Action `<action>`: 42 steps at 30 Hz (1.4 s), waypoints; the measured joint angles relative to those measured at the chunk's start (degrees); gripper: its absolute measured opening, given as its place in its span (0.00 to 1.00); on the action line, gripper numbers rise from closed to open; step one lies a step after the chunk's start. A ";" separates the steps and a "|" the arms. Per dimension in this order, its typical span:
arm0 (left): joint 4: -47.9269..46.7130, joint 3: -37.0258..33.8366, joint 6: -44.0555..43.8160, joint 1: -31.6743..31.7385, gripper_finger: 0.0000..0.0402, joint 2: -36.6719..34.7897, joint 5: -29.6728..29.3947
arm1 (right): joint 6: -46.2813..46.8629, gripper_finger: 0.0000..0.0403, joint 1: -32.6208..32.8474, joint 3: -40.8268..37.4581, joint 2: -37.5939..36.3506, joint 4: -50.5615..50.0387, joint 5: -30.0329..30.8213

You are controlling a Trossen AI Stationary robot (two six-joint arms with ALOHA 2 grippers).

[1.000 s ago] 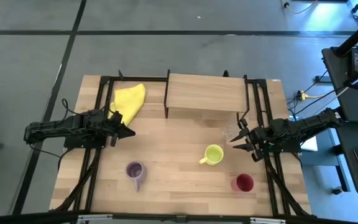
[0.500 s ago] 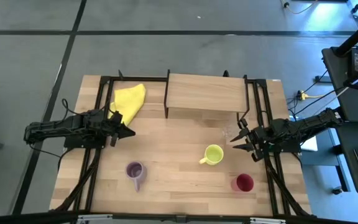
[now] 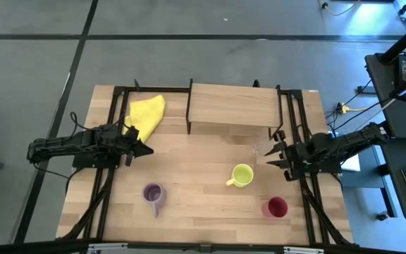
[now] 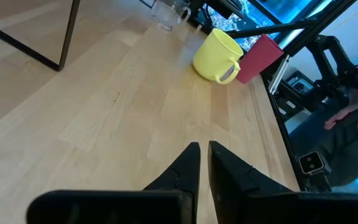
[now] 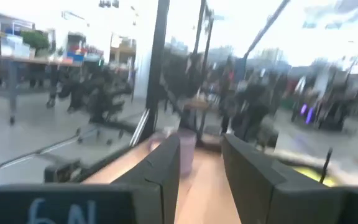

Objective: Stack small to large cups/mugs on shelf
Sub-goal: Put the transparent mug on the shelf

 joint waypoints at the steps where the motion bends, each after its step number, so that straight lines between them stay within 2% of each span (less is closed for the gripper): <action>1: 0.00 -0.01 -0.01 0.02 0.07 0.01 0.00 | -0.05 0.30 0.00 0.00 0.00 1.03 0.00; 7: 0.02 -0.01 0.00 0.02 0.07 0.00 -0.01 | -0.05 0.30 0.00 0.00 0.00 8.04 0.02; 17: 0.00 0.00 -0.01 0.01 0.07 -0.01 -0.01 | 0.07 0.30 0.00 0.00 0.00 25.86 0.04; 20: 0.02 0.00 0.00 0.01 0.07 0.01 -0.01 | 3.37 0.30 0.00 0.00 -0.02 29.90 0.07; 42: 0.01 0.01 0.00 0.00 0.07 0.00 -0.02 | 7.29 0.30 0.00 0.02 -0.02 30.53 0.09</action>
